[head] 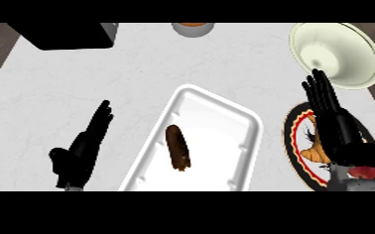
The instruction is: Pick the croissant from the plate and place it in the bowl
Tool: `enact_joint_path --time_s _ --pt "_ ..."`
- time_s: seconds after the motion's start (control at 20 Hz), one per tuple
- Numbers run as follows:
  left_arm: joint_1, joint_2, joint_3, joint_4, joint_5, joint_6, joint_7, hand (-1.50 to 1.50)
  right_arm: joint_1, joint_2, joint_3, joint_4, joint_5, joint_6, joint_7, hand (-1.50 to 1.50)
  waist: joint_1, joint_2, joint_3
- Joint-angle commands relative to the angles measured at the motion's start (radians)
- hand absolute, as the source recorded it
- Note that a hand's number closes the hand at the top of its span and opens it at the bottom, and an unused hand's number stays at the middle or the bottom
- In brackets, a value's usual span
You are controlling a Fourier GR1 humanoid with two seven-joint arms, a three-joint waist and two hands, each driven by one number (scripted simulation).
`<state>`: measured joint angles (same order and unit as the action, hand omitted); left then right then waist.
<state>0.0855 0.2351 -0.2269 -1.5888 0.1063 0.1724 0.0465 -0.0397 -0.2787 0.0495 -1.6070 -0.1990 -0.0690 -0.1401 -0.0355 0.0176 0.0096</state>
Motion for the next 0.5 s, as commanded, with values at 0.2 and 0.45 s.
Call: enact_joint_path --time_s 0.2,0.45 --pt "-0.14 0.09 0.118 -0.047 -0.11 0.1 -0.012 0.0 0.019 -0.173 -0.168 0.152 -0.351 0.499 -0.151 1.5 0.021 -0.015 0.003" --pt "-0.226 0.13 0.149 -0.029 -0.115 0.092 0.059 0.0 0.009 -0.274 -0.427 0.455 -0.337 0.436 -0.295 -1.5 0.02 -0.002 0.001"
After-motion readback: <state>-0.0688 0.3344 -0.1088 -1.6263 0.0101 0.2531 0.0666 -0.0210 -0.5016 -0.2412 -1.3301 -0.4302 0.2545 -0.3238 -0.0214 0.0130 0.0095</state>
